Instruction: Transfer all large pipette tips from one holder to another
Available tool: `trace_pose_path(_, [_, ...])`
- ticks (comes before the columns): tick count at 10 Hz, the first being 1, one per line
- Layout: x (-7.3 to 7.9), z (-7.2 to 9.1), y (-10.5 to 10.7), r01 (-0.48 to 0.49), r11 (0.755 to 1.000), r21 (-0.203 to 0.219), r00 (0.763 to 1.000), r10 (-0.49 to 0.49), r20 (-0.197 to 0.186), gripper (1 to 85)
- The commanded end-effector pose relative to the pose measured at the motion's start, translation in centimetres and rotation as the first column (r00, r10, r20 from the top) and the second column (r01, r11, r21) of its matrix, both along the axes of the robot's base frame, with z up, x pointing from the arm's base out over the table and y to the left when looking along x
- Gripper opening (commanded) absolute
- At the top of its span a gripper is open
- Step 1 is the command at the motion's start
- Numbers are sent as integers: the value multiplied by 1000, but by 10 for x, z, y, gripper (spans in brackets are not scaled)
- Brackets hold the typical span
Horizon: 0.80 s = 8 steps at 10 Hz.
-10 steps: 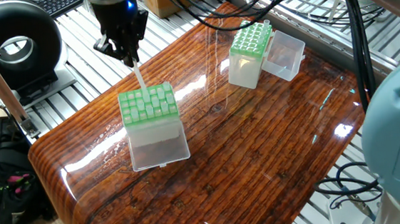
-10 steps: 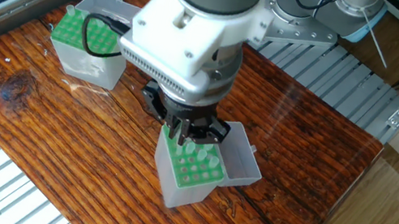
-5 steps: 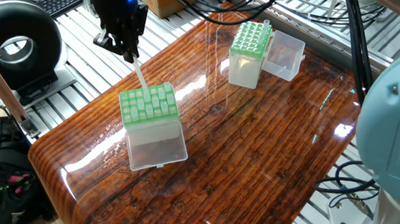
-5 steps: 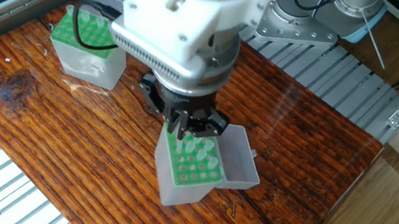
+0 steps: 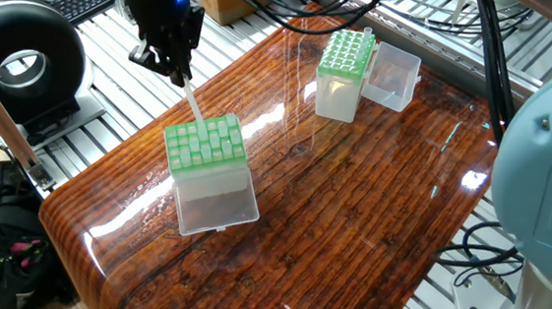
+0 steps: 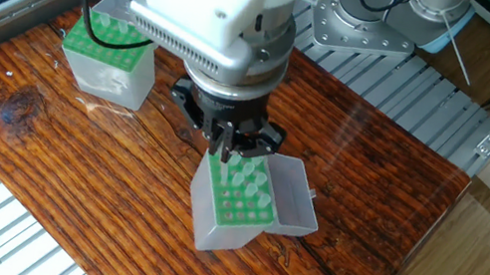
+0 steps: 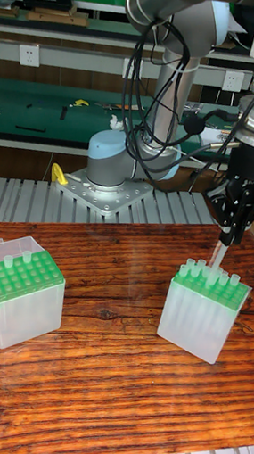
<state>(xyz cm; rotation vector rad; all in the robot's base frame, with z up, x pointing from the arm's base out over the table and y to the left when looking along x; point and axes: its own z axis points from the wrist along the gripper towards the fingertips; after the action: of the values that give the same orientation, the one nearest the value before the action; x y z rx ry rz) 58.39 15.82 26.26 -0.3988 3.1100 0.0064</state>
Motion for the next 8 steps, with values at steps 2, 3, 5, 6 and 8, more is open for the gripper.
trace_pose_path(2, [-4,9,1,-8,1000,26,1000,8,-2,163])
trace_pose_path(3, [-5,11,0,-8,1000,26,1000,8,-2,163])
trace_pose_path(5, [-8,17,1,-10,999,32,1000,10,-2,163])
trace_pose_path(6, [-11,20,2,-8,999,36,1000,8,-5,163])
trace_pose_path(8, [-14,23,3,-6,999,34,1000,7,-6,163])
